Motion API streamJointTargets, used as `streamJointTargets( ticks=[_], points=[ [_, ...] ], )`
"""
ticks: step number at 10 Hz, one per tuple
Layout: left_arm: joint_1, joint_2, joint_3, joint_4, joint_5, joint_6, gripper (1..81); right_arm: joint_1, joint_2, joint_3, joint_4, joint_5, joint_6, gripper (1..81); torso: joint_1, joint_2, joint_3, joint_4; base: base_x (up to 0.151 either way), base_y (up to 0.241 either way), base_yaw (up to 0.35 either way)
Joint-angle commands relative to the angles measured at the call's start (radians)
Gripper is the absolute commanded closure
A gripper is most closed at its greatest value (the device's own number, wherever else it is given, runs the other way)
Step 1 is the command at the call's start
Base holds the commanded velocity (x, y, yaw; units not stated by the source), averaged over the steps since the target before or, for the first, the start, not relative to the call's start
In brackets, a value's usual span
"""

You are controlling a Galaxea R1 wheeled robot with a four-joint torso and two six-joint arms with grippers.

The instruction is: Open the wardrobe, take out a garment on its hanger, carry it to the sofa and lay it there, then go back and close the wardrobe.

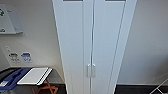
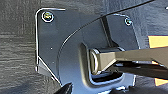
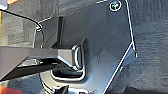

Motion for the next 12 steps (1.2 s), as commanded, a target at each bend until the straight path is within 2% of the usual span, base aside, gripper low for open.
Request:
streamJointTargets(
  ticks=[1, 12],
  points=[
    [-0.032, -0.017, 0.01, 0.005, 0.062, 0.008, 1.0, 0.027, -0.019, 0.01, -0.015, -0.044, -0.003, 1.0, 0.0, 0.0, 0.0, 0.0, 0.095, 0.0, 0.0],
    [-0.032, -0.016, 0.01, 0.005, 0.063, 0.008, 1.0, 0.032, -0.017, 0.013, -0.013, -0.043, 0.001, 1.0, 0.0, 0.0, 0.0, 0.0, 0.09, 0.0, 0.0]
  ],
)
